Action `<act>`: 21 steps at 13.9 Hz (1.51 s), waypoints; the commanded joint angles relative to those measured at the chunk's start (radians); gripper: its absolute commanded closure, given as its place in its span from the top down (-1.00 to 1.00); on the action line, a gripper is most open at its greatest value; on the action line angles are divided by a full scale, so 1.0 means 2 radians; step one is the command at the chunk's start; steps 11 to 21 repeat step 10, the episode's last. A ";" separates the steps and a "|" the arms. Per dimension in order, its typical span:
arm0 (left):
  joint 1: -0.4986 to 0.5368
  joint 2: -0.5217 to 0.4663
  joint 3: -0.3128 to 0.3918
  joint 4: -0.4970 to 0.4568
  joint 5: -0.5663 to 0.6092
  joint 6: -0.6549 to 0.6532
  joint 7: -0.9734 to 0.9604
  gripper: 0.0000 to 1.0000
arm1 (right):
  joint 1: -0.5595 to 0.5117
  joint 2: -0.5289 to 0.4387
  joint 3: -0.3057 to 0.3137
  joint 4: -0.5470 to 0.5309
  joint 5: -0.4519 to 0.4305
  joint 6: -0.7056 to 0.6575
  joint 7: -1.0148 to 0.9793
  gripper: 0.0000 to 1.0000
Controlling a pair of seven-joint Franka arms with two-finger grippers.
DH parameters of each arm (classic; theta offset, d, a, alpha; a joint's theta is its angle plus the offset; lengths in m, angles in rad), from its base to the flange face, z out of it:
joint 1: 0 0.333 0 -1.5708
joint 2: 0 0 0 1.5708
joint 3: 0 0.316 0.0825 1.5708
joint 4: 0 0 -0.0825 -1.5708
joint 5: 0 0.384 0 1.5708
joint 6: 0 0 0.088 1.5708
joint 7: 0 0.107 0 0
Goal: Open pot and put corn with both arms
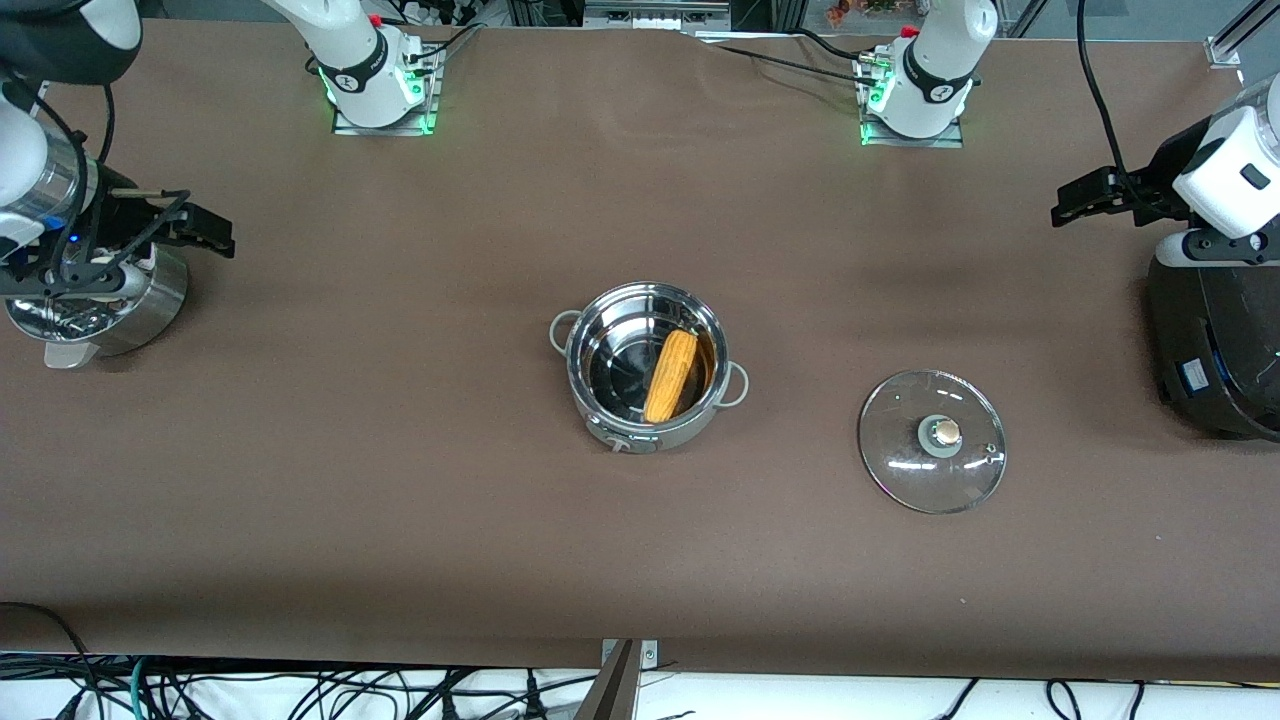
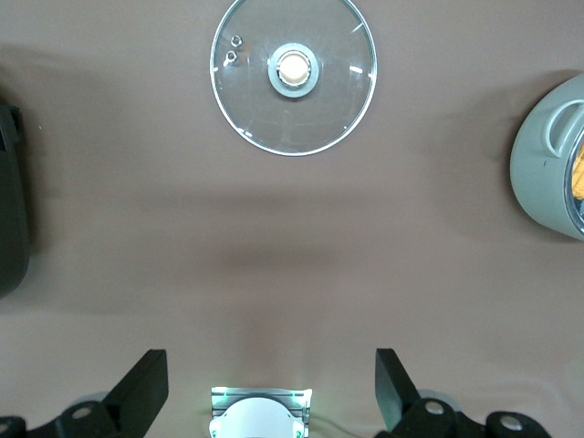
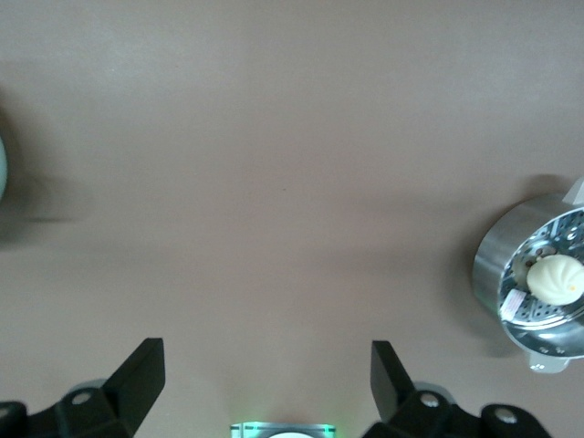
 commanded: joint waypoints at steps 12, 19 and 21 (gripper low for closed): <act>0.003 -0.004 -0.001 -0.009 0.005 0.003 0.001 1.00 | -0.060 -0.013 0.039 0.000 0.014 0.015 0.036 1.00; 0.003 -0.004 -0.001 -0.009 0.005 0.003 0.001 1.00 | -0.060 -0.013 0.039 0.000 0.014 0.015 0.036 1.00; 0.003 -0.004 -0.001 -0.009 0.005 0.003 0.001 1.00 | -0.060 -0.013 0.039 0.000 0.014 0.015 0.036 1.00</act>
